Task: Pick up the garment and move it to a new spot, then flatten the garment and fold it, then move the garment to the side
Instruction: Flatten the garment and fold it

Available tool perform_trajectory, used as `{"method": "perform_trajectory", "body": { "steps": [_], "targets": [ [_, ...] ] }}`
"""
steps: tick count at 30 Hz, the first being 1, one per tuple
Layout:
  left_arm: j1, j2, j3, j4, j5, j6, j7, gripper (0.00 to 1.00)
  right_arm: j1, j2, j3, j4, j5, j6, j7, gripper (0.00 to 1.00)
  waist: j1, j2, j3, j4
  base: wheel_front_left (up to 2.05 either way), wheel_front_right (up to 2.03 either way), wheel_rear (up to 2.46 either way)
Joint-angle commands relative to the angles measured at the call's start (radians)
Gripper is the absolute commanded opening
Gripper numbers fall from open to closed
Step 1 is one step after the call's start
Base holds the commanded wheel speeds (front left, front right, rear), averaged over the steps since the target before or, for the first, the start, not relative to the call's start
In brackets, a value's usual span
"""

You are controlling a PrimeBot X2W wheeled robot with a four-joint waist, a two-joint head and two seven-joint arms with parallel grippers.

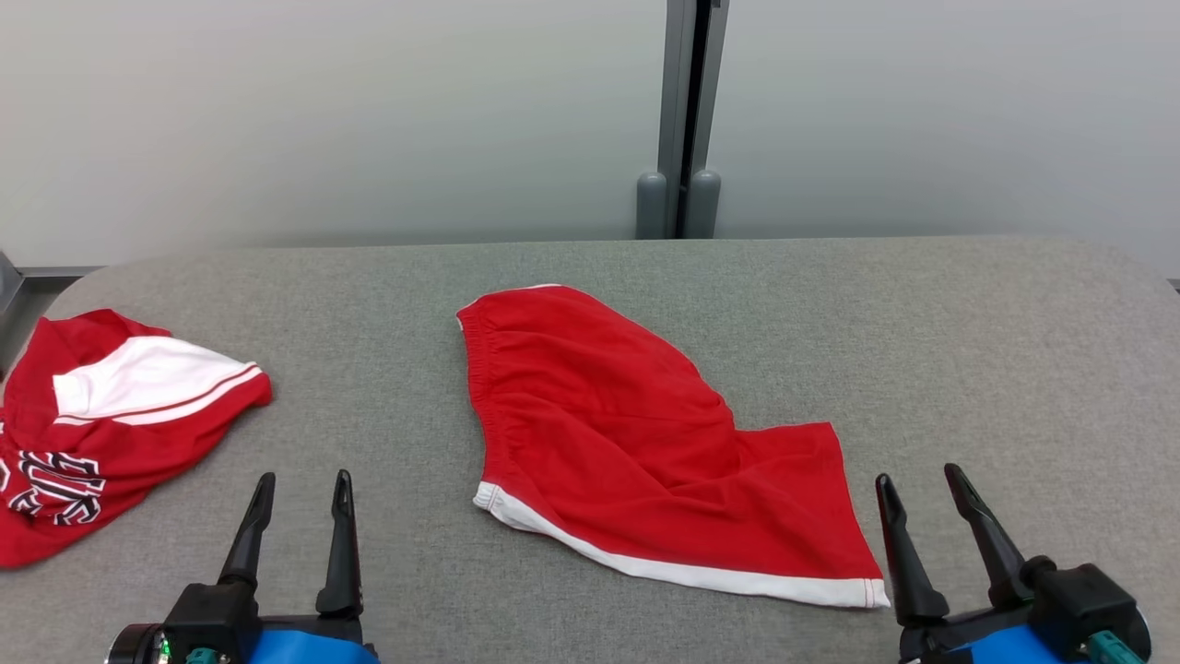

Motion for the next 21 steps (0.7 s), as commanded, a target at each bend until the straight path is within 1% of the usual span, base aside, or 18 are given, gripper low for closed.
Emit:
{"method": "perform_trajectory", "body": {
  "steps": [1, 6, 10, 21],
  "targets": [
    [0.007, 0.001, 0.007, -0.005, 0.006, -0.006, -0.003, 1.00, 0.018, 0.007, -0.002, -0.009, -0.013, 0.000, -0.003, 1.00, 0.0001, 0.0001, -0.004, 0.000, 0.00, 0.00, 0.00],
    [0.021, 0.003, 0.026, -0.010, 0.029, 0.007, -0.003, 1.00, 0.041, 0.030, -0.008, -0.006, -0.076, 0.000, -0.003, 1.00, 0.0001, 0.0001, -0.016, 0.009, 0.00, 0.00, 0.00],
    [0.025, 0.003, 0.035, -0.005, 0.037, 0.009, -0.003, 1.00, 0.060, 0.033, -0.016, 0.015, -0.103, 0.000, -0.003, 1.00, 0.0001, 0.0001, -0.021, 0.016, 0.00, 0.00, 0.00],
    [0.037, 0.002, 0.044, 0.007, 0.040, 0.015, -0.003, 1.00, 0.079, 0.034, -0.018, 0.037, -0.075, 0.000, -0.003, 1.00, 0.0001, 0.0001, -0.018, 0.014, 0.00, 0.00, 0.00]
  ]
}}
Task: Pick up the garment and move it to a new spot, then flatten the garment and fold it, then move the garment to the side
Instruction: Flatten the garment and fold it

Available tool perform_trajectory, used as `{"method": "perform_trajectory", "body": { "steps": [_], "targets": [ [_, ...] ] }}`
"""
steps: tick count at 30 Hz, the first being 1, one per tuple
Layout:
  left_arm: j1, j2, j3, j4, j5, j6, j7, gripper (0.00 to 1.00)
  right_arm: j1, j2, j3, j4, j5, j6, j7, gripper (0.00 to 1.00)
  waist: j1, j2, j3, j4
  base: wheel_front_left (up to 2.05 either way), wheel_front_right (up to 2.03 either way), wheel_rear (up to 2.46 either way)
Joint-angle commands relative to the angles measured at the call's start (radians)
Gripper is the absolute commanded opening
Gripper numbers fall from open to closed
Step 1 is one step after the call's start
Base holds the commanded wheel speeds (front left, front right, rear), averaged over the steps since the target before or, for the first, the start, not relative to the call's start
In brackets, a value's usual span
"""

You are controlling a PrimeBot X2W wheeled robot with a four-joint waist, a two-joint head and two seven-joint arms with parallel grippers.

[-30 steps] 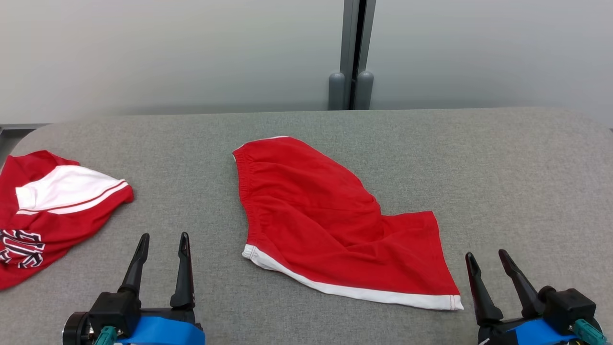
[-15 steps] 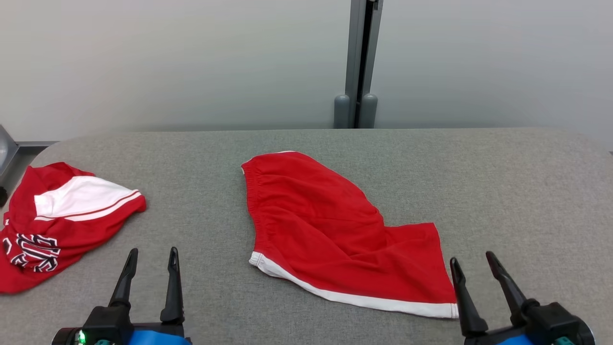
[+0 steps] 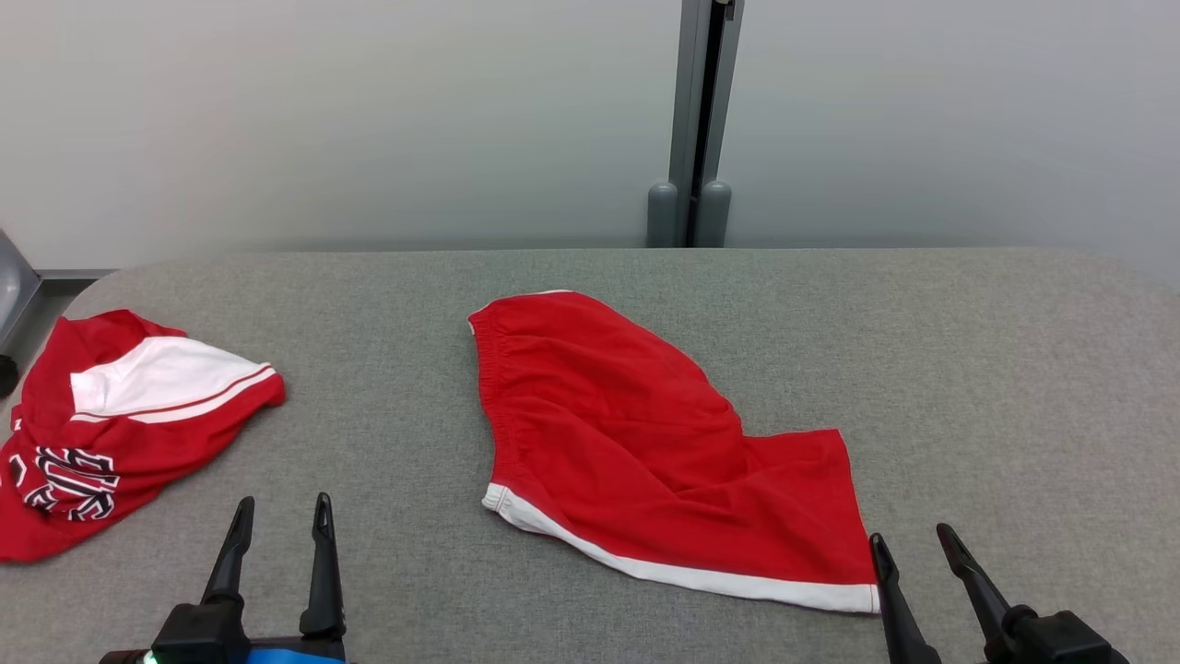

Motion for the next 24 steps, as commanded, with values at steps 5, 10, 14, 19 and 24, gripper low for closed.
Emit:
{"method": "perform_trajectory", "body": {
  "steps": [5, 10, 14, 19, 24],
  "targets": [
    [-0.003, 0.001, -0.001, 0.007, 0.003, 0.005, -0.003, 1.00, -0.005, 0.001, 0.001, 0.006, 0.006, 0.000, -0.003, 1.00, 0.0000, 0.0001, 0.006, -0.003, 0.00, 0.00, 0.00],
    [-0.029, 0.000, -0.011, 0.022, -0.007, -0.001, -0.003, 1.00, -0.016, 0.000, -0.012, 0.040, 0.012, 0.000, -0.003, 1.00, 0.0000, 0.0001, 0.019, -0.011, 0.00, 0.00, 0.00],
    [-0.067, 0.007, -0.034, 0.047, -0.009, -0.009, -0.003, 1.00, -0.033, 0.000, -0.024, 0.079, 0.007, 0.000, -0.003, 1.00, 0.0000, 0.0001, 0.036, -0.027, 0.00, 0.00, 0.00],
    [-0.137, 0.024, -0.082, 0.100, -0.017, -0.015, -0.003, 1.00, -0.057, 0.000, -0.028, 0.138, 0.004, 0.000, -0.003, 1.00, 0.0000, 0.0001, 0.067, -0.055, 0.00, 0.00, 0.00],
    [-0.202, 0.044, -0.140, 0.176, -0.031, -0.016, -0.003, 1.00, -0.090, 0.000, -0.007, 0.198, 0.013, 0.000, -0.003, 1.00, 0.0000, 0.0001, 0.105, -0.083, 0.00, 0.00, 0.00]
  ]
}}
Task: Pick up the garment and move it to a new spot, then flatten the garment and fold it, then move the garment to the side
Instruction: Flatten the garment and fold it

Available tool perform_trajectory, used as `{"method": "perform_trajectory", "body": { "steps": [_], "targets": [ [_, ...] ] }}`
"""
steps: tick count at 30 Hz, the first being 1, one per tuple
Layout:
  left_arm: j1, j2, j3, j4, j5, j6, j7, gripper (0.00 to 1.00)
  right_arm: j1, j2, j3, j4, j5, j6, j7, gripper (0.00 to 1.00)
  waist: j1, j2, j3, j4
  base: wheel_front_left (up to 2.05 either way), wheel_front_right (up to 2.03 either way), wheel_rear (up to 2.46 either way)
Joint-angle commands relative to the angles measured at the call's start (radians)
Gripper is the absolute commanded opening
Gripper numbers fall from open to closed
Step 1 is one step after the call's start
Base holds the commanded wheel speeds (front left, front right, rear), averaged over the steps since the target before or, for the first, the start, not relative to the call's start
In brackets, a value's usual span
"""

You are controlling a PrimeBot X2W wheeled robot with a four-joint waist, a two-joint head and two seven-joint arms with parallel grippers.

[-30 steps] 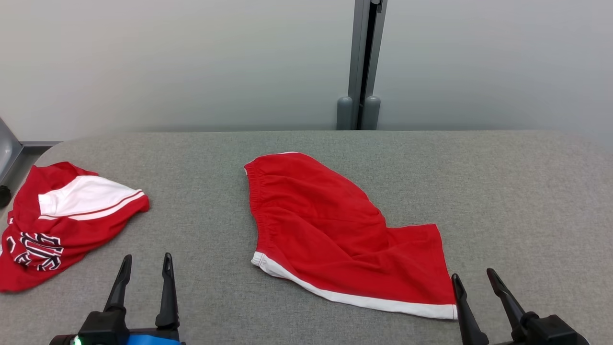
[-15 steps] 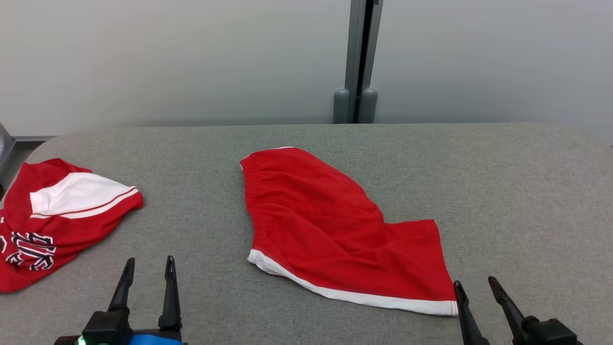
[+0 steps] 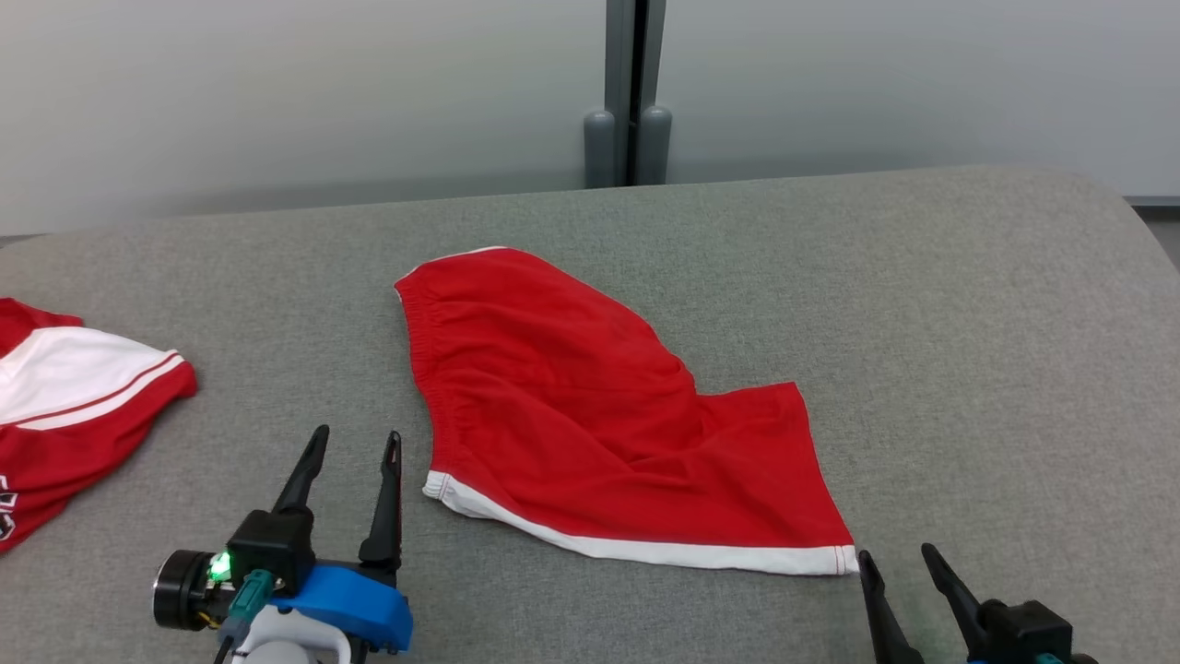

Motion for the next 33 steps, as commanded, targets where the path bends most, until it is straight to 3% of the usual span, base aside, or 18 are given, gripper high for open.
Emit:
{"method": "perform_trajectory", "body": {
  "steps": [1, 15, 33],
  "targets": [
    [-0.026, 0.013, -0.023, 0.022, -0.007, -0.001, -0.003, 1.00, -0.027, -0.001, 0.011, 0.014, 0.004, 0.000, -0.003, 1.00, -0.0001, -0.0001, 0.010, -0.007, 0.00, 0.00, 0.00],
    [-0.135, 0.089, -0.242, 0.253, -0.131, -0.002, -0.003, 1.00, -0.131, -0.002, 0.136, 0.129, 0.045, 0.000, -0.003, 1.00, -0.0001, -0.0001, 0.069, -0.041, 0.00, 0.00, 0.00],
    [-0.251, 0.113, -0.442, 0.418, -0.260, -0.002, -0.003, 1.00, -0.193, -0.002, 0.230, 0.193, 0.101, 0.000, -0.003, 1.00, -0.0001, -0.0001, 0.090, -0.064, 0.00, 0.00, 0.00]
  ]
}}
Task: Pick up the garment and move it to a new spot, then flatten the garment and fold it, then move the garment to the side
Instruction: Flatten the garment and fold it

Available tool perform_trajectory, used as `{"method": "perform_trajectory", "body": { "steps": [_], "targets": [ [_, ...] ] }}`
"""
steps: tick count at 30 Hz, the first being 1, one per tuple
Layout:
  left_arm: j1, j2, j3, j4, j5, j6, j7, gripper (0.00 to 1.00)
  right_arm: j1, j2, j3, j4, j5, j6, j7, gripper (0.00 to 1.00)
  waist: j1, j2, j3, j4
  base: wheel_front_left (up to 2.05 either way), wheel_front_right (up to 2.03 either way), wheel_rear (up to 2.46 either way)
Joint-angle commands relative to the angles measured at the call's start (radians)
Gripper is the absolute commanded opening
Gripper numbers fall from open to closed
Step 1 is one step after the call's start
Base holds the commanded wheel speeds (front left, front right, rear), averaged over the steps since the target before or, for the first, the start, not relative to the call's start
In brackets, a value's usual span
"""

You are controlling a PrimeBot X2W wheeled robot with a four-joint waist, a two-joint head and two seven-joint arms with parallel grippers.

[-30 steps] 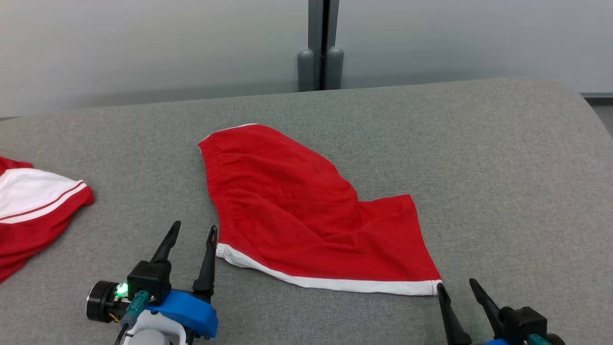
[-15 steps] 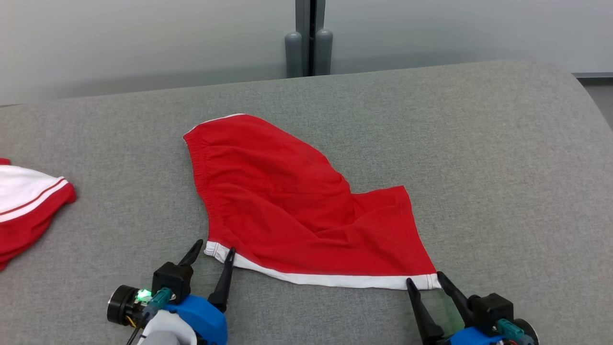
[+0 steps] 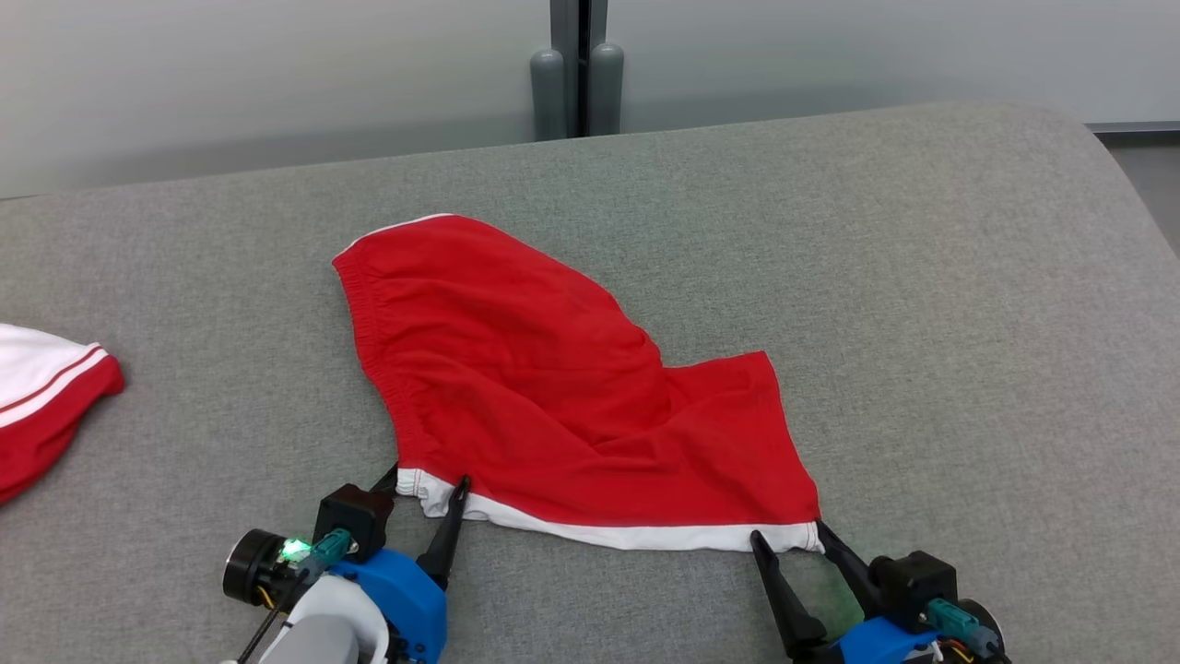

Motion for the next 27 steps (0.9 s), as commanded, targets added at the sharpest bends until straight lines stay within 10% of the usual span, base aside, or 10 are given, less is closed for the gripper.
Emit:
{"method": "perform_trajectory", "body": {
  "steps": [1, 8, 9, 10, 11, 12, 27],
  "targets": [
    [-0.015, 0.005, -0.007, 0.011, -0.006, -0.001, -0.002, 1.00, -0.017, -0.003, 0.002, 0.007, 0.004, 0.000, -0.003, 1.00, 0.0000, -0.0001, 0.000, -0.001, 0.00, 0.00, 0.00],
    [-0.048, 0.011, -0.057, 0.039, -0.058, -0.001, 0.000, 1.00, -0.062, -0.003, 0.033, 0.060, 0.044, 0.000, -0.003, 1.00, 0.0000, -0.0001, 0.002, -0.013, 0.00, 0.00, 0.00],
    [-0.052, 0.012, -0.063, 0.038, -0.065, -0.001, 0.000, 0.98, -0.069, -0.003, 0.040, 0.070, 0.055, 0.000, -0.003, 0.86, 0.0000, -0.0001, 0.003, -0.013, 0.00, 0.00, 0.00],
    [-0.055, 0.013, -0.071, 0.038, -0.072, -0.001, 0.000, 0.53, -0.078, -0.003, 0.047, 0.081, 0.061, 0.000, -0.003, 0.27, 0.0000, -0.0001, 0.003, -0.014, 0.00, 0.00, 0.00],
    [-0.056, 0.012, -0.080, 0.039, -0.080, -0.001, 0.000, 0.18, -0.086, -0.003, 0.056, 0.091, 0.069, 0.000, -0.003, 0.00, 0.0000, -0.0001, 0.003, -0.014, 0.00, 0.00, 0.00],
    [-0.056, 0.012, -0.087, 0.038, -0.087, -0.001, 0.000, 0.00, -0.095, -0.003, 0.062, 0.102, 0.074, 0.000, -0.002, 0.00, 0.0000, -0.0001, 0.004, -0.014, 0.00, 0.00, 0.00],
    [-0.086, 0.050, -0.001, -0.207, -0.114, -0.001, -0.002, 0.00, -0.143, -0.034, -0.045, -0.119, 0.057, 0.000, -0.002, 0.00, 0.0000, -0.0001, 0.012, 0.026, 0.00, 0.00, 0.00]
  ]
}}
